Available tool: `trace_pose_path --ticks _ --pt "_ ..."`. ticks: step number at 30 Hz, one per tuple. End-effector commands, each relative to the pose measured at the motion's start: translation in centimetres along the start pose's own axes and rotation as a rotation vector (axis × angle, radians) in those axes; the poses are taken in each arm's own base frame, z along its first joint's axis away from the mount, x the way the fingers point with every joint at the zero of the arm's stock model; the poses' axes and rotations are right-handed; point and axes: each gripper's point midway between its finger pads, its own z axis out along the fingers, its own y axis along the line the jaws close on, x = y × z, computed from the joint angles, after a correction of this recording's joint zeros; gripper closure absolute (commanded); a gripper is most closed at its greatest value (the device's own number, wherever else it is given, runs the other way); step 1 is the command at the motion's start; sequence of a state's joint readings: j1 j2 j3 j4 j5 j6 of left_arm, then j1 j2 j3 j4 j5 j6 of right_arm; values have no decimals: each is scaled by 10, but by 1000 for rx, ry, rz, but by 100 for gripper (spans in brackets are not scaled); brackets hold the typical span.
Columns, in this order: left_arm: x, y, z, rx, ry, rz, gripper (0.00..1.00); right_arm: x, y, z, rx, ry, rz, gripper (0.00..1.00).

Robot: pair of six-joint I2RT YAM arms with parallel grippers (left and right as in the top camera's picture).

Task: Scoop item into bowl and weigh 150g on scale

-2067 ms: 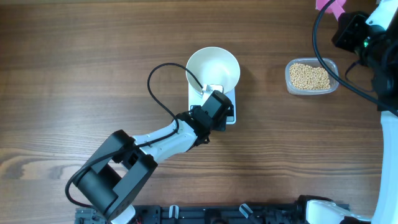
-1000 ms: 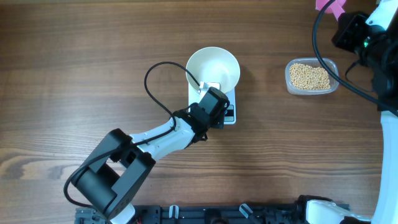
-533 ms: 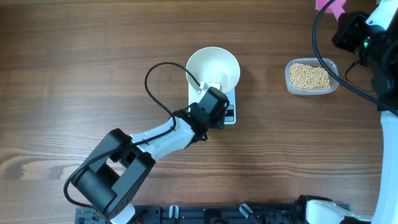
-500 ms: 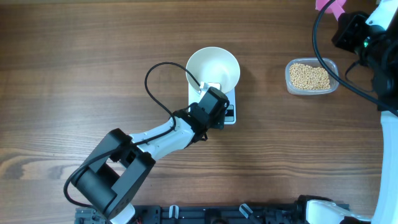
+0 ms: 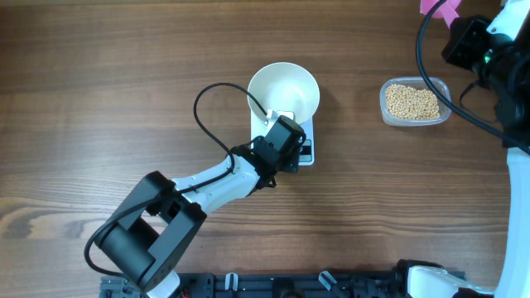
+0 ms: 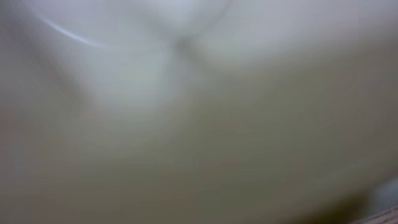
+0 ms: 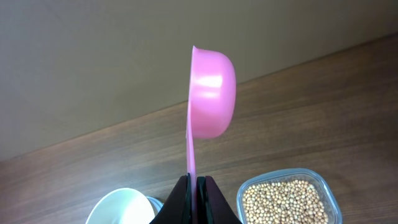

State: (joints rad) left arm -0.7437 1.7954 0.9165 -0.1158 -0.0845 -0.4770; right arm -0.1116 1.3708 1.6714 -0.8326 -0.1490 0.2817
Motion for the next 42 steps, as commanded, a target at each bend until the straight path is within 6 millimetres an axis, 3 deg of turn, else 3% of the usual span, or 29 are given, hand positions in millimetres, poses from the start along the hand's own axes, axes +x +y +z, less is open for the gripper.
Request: trace_pose_path --ticks 1,29,42 --pt "28 16 14 -43 90 0 96 -6 4 -4 -15 -15 -23 96" --pt "19 17 16 -55 47 -2 96 -5 4 -4 -15 -14 -22 96" --pt "34 25 24 -83 95 3 96 0 2 -4 -10 7 -18 96"
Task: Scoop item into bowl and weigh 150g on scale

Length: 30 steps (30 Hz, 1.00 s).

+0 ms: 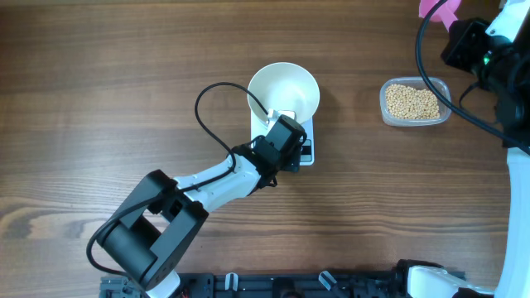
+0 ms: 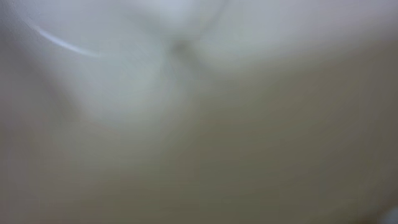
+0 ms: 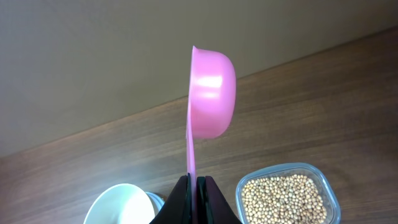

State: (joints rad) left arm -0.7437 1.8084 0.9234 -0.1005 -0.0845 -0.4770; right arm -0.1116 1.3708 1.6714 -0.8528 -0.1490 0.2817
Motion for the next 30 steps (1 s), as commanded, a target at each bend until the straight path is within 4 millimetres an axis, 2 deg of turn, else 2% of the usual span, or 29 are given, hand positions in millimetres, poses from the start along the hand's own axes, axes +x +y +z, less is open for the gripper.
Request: trace_pose_path --ticks 1,17,30 --pt "36 27 21 -88 103 4 96 -5 4 -4 -15 -12 -21 96" --pt "40 34 20 -122 117 9 96 -1 2 -4 -10 6 -17 96" --pt "54 41 23 -150 165 14 96 0 2 -4 -9 8 -16 96"
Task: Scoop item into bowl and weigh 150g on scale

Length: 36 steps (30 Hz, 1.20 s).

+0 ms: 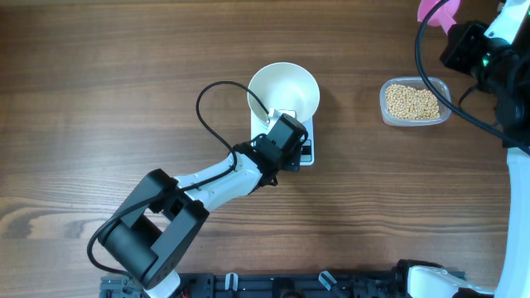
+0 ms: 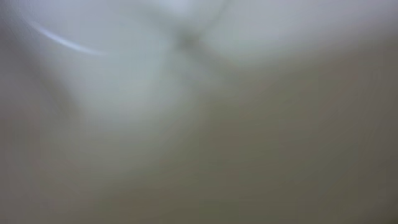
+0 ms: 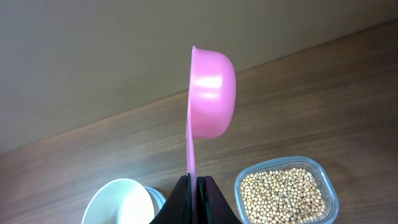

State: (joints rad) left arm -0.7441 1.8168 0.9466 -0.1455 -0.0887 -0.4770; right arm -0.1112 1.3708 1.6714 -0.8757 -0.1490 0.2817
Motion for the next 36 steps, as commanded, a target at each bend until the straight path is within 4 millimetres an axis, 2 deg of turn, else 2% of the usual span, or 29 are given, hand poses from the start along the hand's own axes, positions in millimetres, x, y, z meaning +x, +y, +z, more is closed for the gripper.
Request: trace_pose_path --ticks 1,3,6,7,11,14,19,22,24,25,28,29,30,33,34,36 --pt "51 39 24 -131 140 11 96 -5 4 -4 -15 -14 -19 96" --pt "45 36 20 -120 122 9 96 -5 4 -4 -15 -14 -19 96" --pt "23 25 1 -79 54 1 96 -5 4 -4 -15 -14 -19 96" --pt "8 17 -14 -49 5 -5 96 -5 4 -4 -15 -13 -19 96" --pt "-27 0 -58 30 -124 -21 96 -5 4 -4 -15 -13 -18 96" --pt "-46 -8 -87 77 -203 -30 94 -5 4 -4 -15 -13 -19 96" --pt "-49 -9 -102 86 -219 -33 96 -5 4 -4 -14 -11 -19 96" --pt "-57 1 -113 80 -244 -57 96 -3 3 -4 -13 -3 -20 96" --pt "-69 17 -126 65 -278 -96 94 -1 3 -4 -11 3 -19 96" --pt "-78 36 -138 41 -305 -138 86 0 2 -4 -10 7 -19 96" --pt "-91 94 -168 -47 -361 -256 79 2 5 -4 -28 17 -25 96" --pt "-93 121 -181 -95 -381 -308 68 3 11 -4 -64 24 -47 96" --pt "-94 139 -189 -126 -393 -337 58 4 15 -5 -84 29 -55 95" --pt "-88 187 -208 -221 -410 -431 39 7 24 -6 -141 44 -70 96" --pt "-84 198 -212 -245 -407 -458 29 8 26 -6 -152 48 -70 96" --pt "-76 218 -215 -290 -392 -506 0 9 29 -7 -166 53 -69 96"
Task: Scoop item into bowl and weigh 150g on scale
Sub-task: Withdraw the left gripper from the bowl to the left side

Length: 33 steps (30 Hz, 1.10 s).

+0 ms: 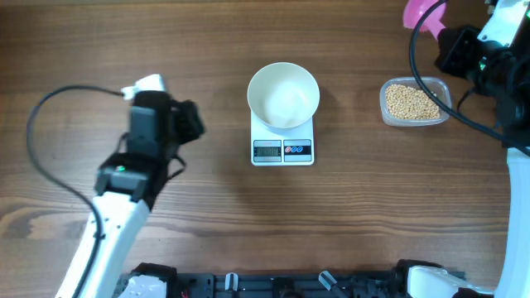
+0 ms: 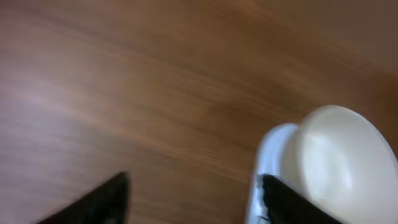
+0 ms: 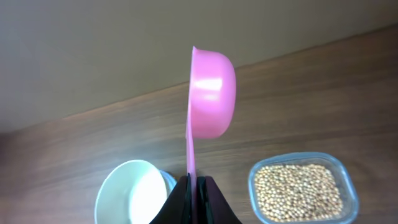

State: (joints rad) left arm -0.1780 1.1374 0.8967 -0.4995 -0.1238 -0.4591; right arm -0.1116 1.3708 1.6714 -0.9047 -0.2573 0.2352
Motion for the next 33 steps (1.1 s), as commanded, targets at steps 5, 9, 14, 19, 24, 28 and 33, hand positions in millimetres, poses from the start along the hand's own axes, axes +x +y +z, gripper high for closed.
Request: trace_pose_path --ticks 5,9,14,19,24,28,33 --pt "-11 61 3 -150 6 -105 0 -1 12 -4 -65 5 -29 96" --pt "-10 63 4 -155 11 -106 0 -6 8 -2 -38 -13 -40 96" --pt "-10 63 4 -155 12 -106 0 -5 -6 9 26 -3 -50 96" --pt "-10 63 4 -155 12 -107 0 -29 -8 12 15 -92 -27 96" --pt "-10 63 4 -155 12 -107 0 -35 -13 9 3 -109 26 96" --pt "-10 63 4 -155 12 -106 0 -33 -13 9 4 -103 30 96" --pt "-10 63 4 -155 12 -106 0 -34 -19 9 36 -109 32 96"
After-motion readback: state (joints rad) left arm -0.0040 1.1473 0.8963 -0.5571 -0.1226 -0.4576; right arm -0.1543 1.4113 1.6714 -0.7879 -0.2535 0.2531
